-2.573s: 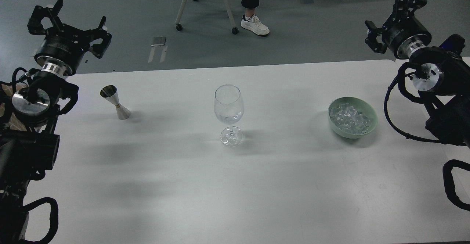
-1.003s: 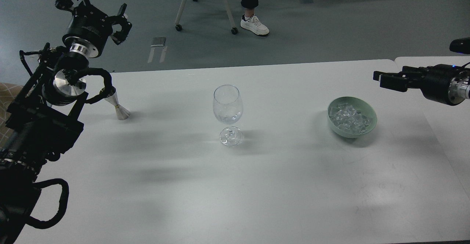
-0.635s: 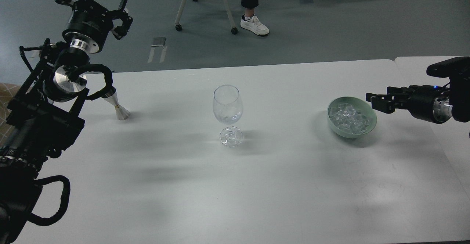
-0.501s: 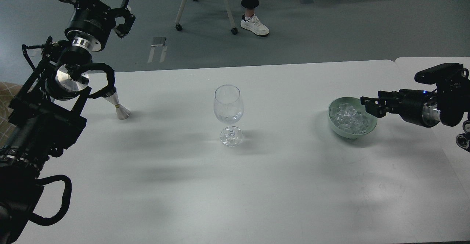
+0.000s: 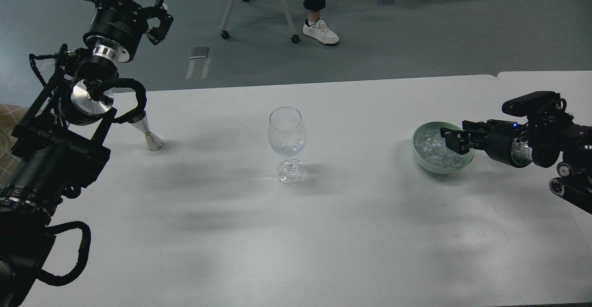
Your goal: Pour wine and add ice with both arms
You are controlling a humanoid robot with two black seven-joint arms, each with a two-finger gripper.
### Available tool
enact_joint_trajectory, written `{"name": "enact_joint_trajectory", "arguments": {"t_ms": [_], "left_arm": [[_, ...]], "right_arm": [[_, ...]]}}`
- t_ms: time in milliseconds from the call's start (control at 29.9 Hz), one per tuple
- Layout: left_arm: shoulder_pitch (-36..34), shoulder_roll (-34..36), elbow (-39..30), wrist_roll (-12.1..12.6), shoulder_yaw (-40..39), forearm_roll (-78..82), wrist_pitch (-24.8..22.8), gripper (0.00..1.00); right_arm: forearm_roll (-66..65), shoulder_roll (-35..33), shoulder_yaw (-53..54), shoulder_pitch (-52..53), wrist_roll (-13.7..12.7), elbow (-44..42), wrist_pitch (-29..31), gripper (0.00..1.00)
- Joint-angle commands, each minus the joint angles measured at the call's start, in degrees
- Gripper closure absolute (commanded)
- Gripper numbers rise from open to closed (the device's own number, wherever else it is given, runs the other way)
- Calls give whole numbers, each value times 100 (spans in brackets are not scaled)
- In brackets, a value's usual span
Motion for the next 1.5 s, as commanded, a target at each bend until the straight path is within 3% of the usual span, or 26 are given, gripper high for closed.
{"name": "enact_joint_trajectory", "arguments": {"t_ms": [0,434,702,1470], "left_arm": [[11,0,7,1,0,0,0,3],[46,9,15,1,-9,-35,-9,3],[46,18,24,-8,-18,-44,0,3],[73,35,59,-8,-27,-44,17,3]], "right_arm": [[8,21,1,-23,-6,10,0,40],[-9,135,-158,-23,12,-17,0,41],[-27,250,-149,39,-6,-183,-18,51],[-27,461,-158,30,-6,-351,-18,59]]}}
